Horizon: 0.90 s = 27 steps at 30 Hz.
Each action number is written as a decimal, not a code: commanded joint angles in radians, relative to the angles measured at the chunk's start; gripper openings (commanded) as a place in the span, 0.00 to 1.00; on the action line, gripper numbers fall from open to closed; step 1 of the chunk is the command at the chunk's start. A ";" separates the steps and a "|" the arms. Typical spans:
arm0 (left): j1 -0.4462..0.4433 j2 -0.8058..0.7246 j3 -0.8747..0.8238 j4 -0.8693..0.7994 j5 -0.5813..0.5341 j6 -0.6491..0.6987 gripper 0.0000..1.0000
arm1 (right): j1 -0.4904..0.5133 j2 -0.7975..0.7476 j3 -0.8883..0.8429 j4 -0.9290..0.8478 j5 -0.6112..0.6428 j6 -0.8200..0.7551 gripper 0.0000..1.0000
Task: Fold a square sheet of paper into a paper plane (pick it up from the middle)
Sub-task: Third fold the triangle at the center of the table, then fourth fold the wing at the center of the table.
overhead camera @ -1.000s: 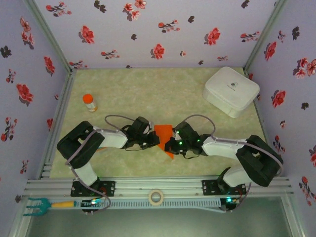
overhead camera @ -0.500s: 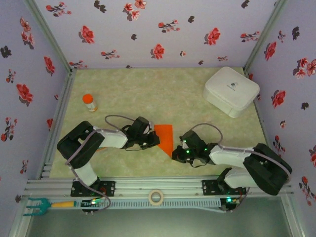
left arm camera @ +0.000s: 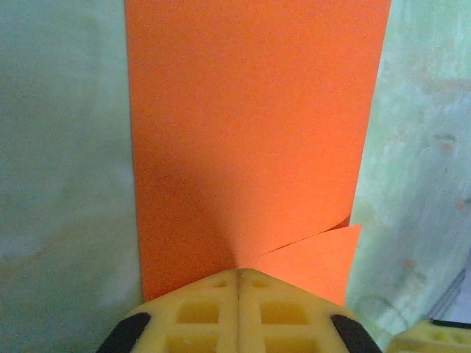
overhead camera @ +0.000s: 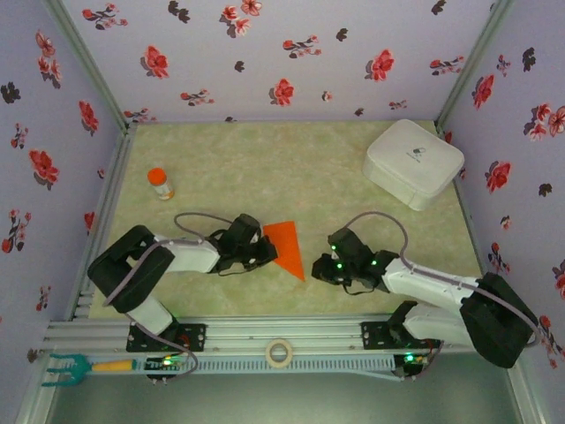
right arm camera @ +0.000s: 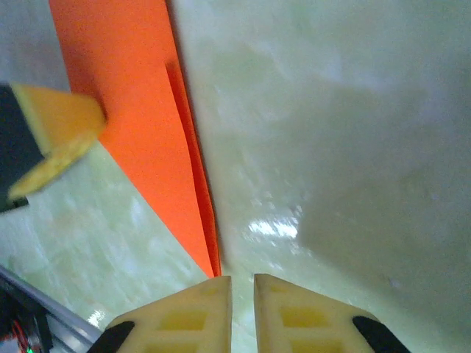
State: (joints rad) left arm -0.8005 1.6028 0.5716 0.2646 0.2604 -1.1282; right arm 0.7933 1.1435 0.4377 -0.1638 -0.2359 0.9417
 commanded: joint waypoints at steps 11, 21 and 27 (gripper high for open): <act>-0.006 -0.204 -0.008 -0.147 -0.170 0.059 0.18 | -0.009 0.180 0.146 0.073 0.106 -0.108 0.38; 0.086 -0.360 -0.053 -0.251 -0.169 0.151 0.32 | -0.009 0.309 0.174 0.167 0.018 -0.076 0.43; 0.130 -0.361 -0.059 -0.268 -0.100 0.177 0.36 | -0.026 0.333 0.163 0.214 -0.034 -0.065 0.43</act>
State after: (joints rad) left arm -0.6868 1.2469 0.5232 0.0357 0.1272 -0.9970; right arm 0.7841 1.4597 0.5865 -0.0090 -0.2192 0.8639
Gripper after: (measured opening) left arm 0.362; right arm 0.434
